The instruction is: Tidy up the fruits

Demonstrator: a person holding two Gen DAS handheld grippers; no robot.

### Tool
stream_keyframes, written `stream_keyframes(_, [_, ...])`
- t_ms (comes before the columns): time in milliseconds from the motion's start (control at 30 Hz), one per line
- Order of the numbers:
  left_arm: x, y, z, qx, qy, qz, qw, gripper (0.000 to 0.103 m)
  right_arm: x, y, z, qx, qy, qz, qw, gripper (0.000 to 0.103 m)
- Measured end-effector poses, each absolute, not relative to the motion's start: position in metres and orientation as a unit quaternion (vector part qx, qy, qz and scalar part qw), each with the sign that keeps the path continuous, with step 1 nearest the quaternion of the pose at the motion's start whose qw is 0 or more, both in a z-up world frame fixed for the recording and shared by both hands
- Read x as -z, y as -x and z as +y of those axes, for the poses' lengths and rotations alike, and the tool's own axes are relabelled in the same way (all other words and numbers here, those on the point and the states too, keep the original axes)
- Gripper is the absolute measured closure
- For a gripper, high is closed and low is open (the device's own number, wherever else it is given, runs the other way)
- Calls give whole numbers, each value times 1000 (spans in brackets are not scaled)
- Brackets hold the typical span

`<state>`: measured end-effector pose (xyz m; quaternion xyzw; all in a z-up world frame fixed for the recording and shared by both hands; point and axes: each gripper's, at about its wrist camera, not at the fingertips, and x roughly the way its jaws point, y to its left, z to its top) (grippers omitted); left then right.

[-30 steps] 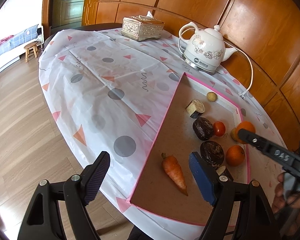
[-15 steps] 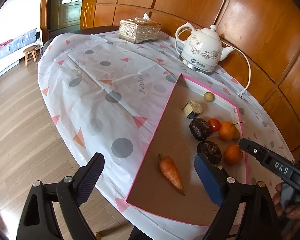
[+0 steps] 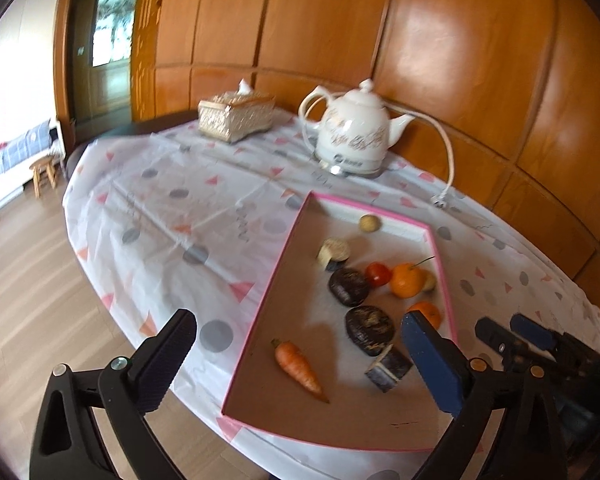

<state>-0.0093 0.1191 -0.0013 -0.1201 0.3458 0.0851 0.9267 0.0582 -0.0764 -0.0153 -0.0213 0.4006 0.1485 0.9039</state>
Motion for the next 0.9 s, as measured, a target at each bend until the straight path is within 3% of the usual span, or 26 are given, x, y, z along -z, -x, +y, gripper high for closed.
stream_keyframes(633, [-27,28,86,-70,76,313,944,0,14,-20,-98,-101,22,374,922,43])
stream_keyframes(900, [-50,40,77,-112,5,233,966,0,11,-15,-99,-95,26,365,926,43])
